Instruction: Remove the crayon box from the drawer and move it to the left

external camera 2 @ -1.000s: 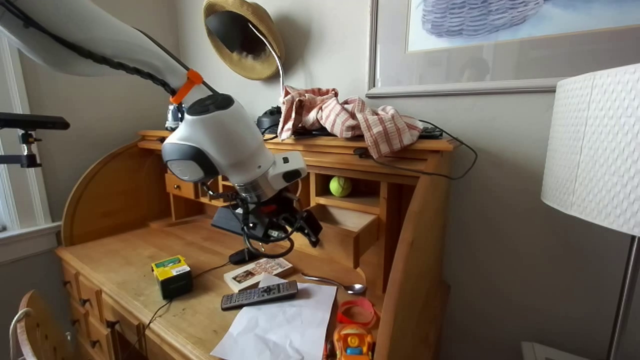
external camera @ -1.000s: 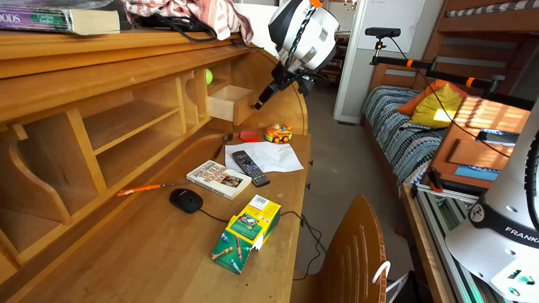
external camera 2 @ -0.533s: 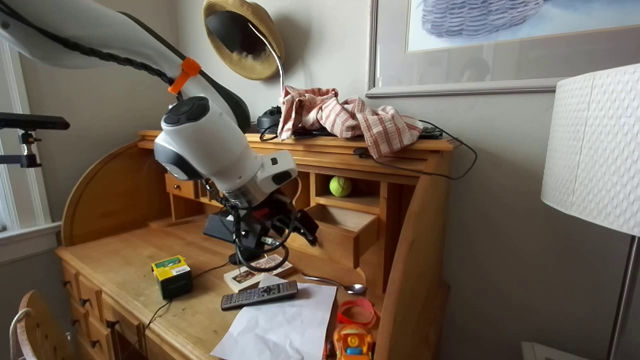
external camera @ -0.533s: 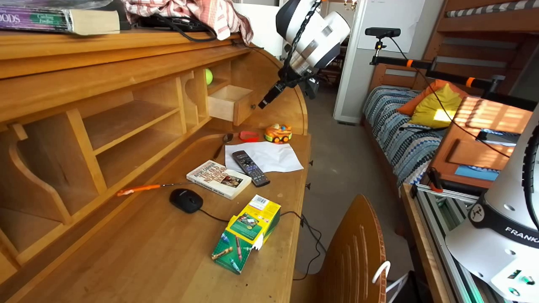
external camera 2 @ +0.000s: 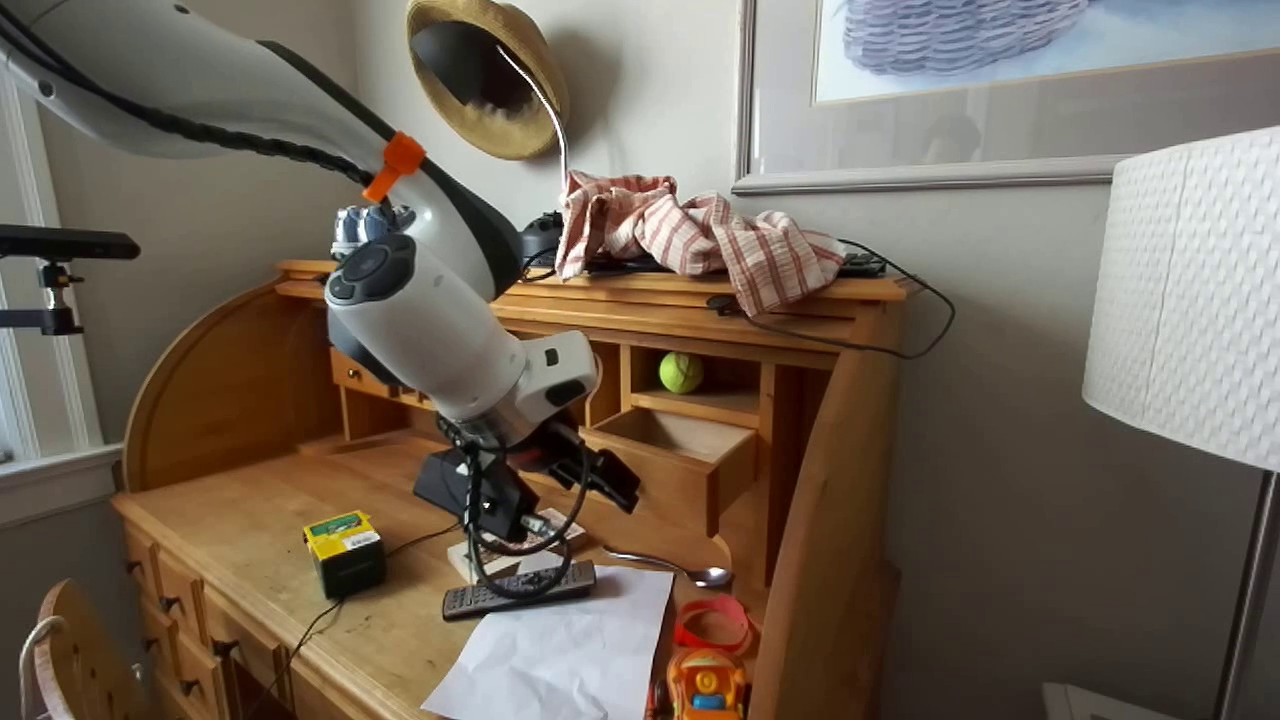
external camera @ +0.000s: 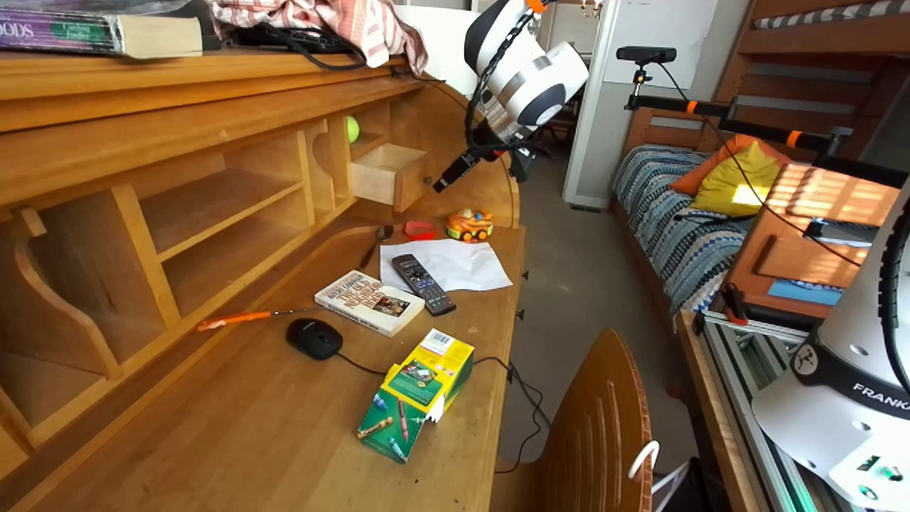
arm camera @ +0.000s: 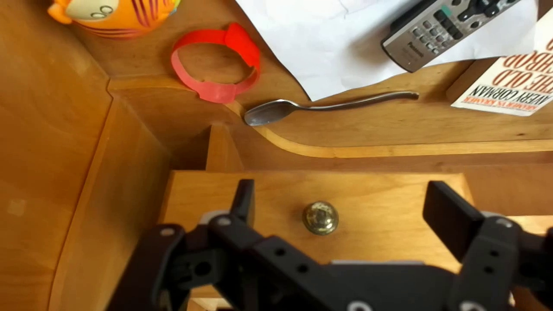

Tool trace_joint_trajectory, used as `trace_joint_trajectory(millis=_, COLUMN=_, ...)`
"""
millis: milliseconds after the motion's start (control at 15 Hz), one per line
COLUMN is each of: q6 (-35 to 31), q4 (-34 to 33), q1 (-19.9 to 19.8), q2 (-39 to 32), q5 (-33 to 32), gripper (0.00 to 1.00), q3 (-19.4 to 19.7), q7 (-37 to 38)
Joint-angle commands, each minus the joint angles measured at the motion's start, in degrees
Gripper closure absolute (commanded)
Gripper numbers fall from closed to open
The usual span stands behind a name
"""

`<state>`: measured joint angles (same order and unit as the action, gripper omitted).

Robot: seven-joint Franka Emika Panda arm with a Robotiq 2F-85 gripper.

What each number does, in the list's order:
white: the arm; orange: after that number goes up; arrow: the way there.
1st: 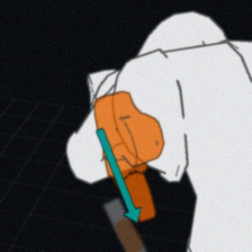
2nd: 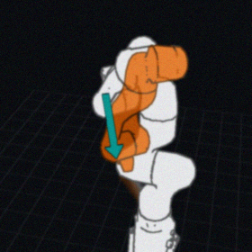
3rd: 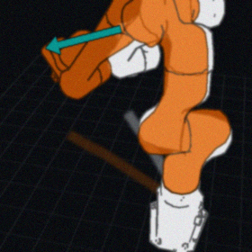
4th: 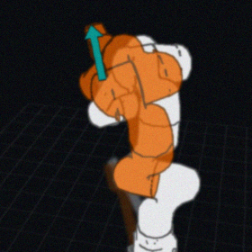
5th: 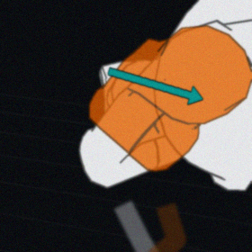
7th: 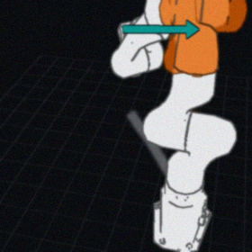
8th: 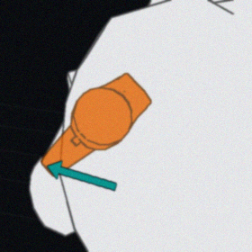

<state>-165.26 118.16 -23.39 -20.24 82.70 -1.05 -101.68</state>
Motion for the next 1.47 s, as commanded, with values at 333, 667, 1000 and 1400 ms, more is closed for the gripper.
trace_joint_trajectory(millis=333, q6=-1.4, q4=-9.3, q1=0.6, q2=-8.0, q5=2.2, gripper=0.00, q3=-0.5, q7=-5.4)
trace_joint_trajectory(millis=667, q6=-3.9, q4=-17.3, q1=2.2, q2=-13.4, q5=1.3, gripper=0.00, q3=-0.6, q7=-6.7)
trace_joint_trajectory(millis=1000, q6=-3.5, q4=-23.7, q1=3.7, q2=-16.1, q5=0.5, gripper=0.00, q3=-0.7, q7=-5.5)
trace_joint_trajectory(millis=1400, q6=-3.2, q4=-29.5, q1=6.3, q2=-20.6, q5=-2.4, gripper=0.00, q3=0.4, q7=-0.9)
